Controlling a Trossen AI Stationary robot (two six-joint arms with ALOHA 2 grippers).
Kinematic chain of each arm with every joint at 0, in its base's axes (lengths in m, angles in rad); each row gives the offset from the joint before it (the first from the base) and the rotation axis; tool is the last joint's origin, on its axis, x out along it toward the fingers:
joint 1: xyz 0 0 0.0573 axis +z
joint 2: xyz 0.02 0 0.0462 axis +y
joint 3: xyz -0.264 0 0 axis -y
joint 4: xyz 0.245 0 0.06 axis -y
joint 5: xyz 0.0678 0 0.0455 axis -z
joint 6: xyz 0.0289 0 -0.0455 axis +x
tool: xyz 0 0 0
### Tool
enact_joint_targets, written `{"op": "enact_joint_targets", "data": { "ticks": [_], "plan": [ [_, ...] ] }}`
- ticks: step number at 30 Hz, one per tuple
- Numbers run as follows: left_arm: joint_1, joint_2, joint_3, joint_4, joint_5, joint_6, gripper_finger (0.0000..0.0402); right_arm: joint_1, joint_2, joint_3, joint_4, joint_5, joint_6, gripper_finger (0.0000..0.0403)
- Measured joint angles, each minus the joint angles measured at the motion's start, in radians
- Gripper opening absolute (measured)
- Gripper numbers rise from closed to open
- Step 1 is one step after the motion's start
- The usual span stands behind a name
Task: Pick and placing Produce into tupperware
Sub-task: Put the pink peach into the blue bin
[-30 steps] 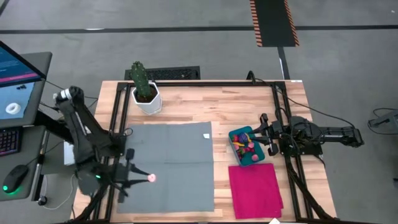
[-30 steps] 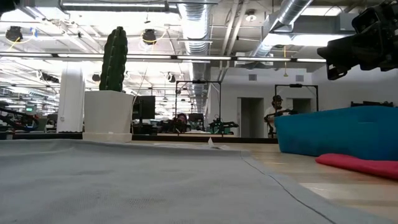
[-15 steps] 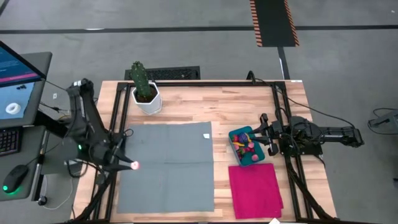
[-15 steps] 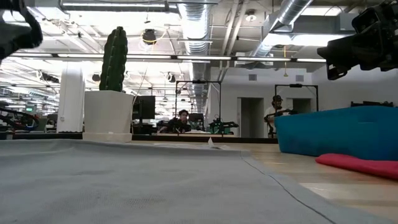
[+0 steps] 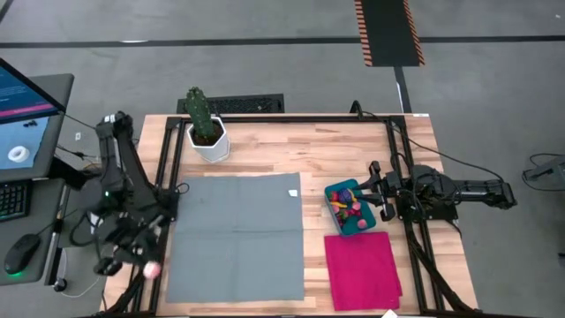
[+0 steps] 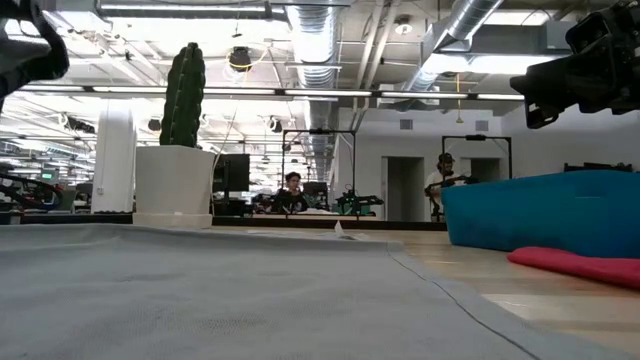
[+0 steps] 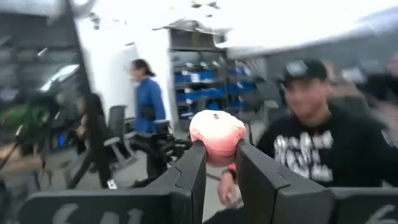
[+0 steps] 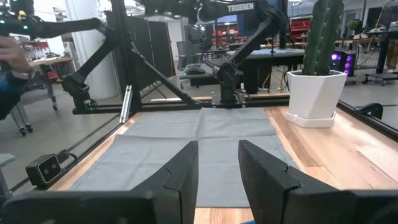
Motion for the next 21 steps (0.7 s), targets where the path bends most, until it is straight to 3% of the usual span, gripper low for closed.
{"op": "enact_joint_targets", "data": {
  "ticks": [5,7,10,17,21],
  "plan": [
    [0.063,0.025,-0.012,0.008,0.018,0.118,0.0068,0.0,0.0,0.0,0.0,0.0,0.0,0.0139],
    [0.103,-0.003,-0.047,0.017,0.07,0.12,0.0068,0.0,0.0,0.0,0.0,0.0,0.0,0.0137],
    [0.176,-0.06,-0.153,0.106,0.173,0.109,0.0068,0.0,0.0,0.0,0.0,0.0,0.0,0.0137],
    [0.349,-0.25,-0.447,0.414,0.2,0.048,0.0068,0.0,0.0,0.0,0.0,0.0,0.0,0.0138],
    [0.416,-0.359,-0.541,0.536,0.172,-0.002,0.0068,0.0,0.0,0.0,0.0,0.0,0.0,0.0137]
  ]
}}
